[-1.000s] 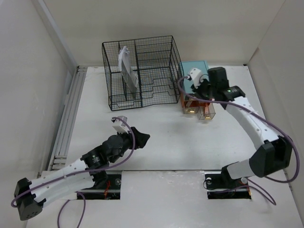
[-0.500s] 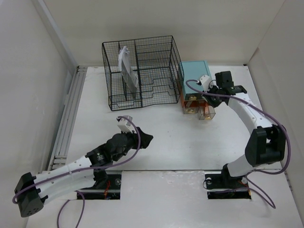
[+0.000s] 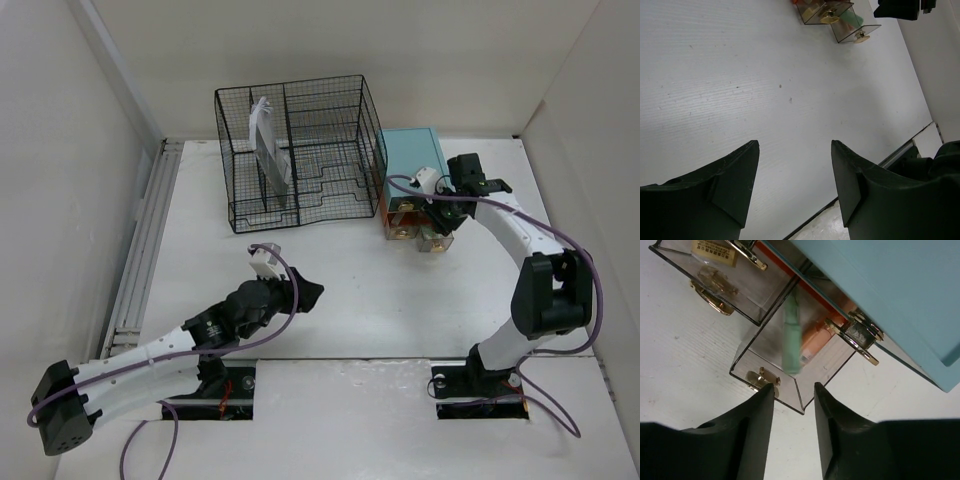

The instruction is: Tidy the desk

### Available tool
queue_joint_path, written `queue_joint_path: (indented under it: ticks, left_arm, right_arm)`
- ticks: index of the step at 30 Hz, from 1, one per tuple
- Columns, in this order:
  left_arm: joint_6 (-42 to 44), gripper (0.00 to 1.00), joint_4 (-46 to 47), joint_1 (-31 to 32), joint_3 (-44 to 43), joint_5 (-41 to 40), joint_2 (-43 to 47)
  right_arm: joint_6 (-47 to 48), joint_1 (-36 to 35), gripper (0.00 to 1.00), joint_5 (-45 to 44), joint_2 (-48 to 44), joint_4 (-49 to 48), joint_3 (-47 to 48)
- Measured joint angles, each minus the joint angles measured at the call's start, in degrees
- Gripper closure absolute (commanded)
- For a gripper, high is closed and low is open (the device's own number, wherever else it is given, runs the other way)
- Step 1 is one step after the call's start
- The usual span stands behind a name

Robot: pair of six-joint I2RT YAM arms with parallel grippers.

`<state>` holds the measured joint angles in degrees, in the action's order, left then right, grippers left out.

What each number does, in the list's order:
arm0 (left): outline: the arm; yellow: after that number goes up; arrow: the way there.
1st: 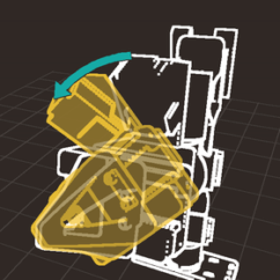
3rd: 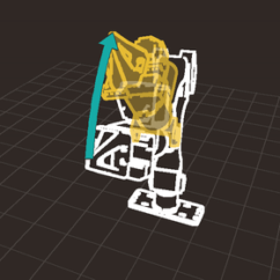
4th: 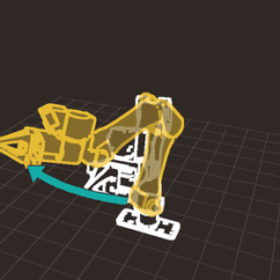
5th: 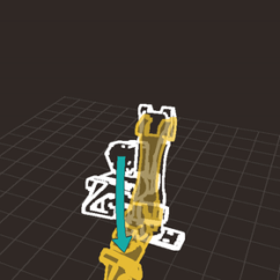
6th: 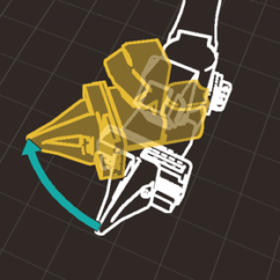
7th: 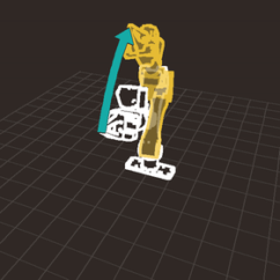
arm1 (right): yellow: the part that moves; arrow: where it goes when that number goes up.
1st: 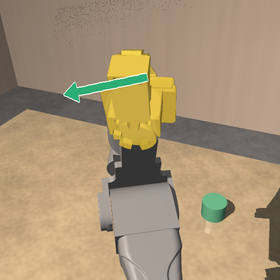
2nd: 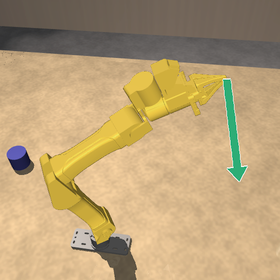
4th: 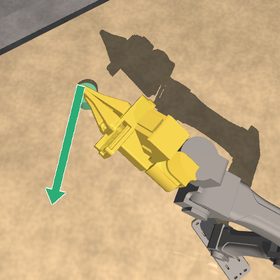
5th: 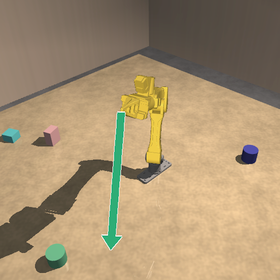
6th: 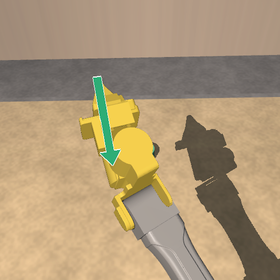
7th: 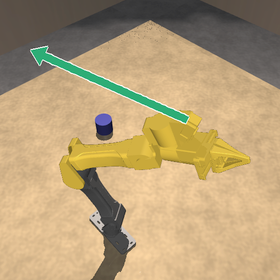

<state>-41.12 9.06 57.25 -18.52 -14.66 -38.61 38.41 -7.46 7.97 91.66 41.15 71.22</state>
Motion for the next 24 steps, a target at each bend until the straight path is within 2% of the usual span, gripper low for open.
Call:
queue_joint_path:
  ticks: [1, 3, 4, 5, 7, 8, 12, 19, 24]
  left_arm:
    - [0.00, 0.44, 0.09, 0.00, 0.00, 0.09, 0.00]
    - [0.02, 0.46, 0.22, 0.00, 0.00, 0.15, 0.00]
    - [0.02, 0.50, 0.35, 0.00, 0.00, 0.17, 0.00]
    - [0.02, 0.53, 0.57, 0.00, 0.00, 0.28, 0.00]
    - [0.13, 0.62, 1.20, 0.00, 0.00, 0.55, -0.07]
    - [0.11, 0.76, 1.68, 0.00, 0.00, 0.63, -0.20]
    - [0.37, 1.00, 4.70, 0.00, 0.00, 1.42, -2.75]
    - [1.20, 1.00, 14.43, 0.00, -2.34, 5.70, -17.42]
    - [2.10, 1.00, 22.60, -0.50, -10.12, 10.71, -31.36]
  right_arm:
    - [0.17, 0.00, 0.61, 0.02, 0.00, 0.00, 0.00]
    - [0.33, 0.00, 0.77, 0.13, -0.07, 0.00, -0.04]
    - [0.39, 0.00, 0.87, 0.48, -0.13, 0.00, -0.04]
    - [0.46, 0.00, 1.00, 0.92, -0.22, 0.02, -0.04]
    - [1.05, 0.00, 1.00, 2.01, -0.59, 0.11, -0.07]
    - [1.81, 0.11, 1.00, 3.13, -0.90, 0.31, -0.07]
    - [8.70, 1.42, 1.00, 10.56, -2.82, 4.48, -0.07]
    - [27.02, 2.25, 1.00, 19.30, -3.98, 16.79, -1.51]
    - [28.70, 2.21, 1.00, 17.20, -3.74, 15.69, -6.71]
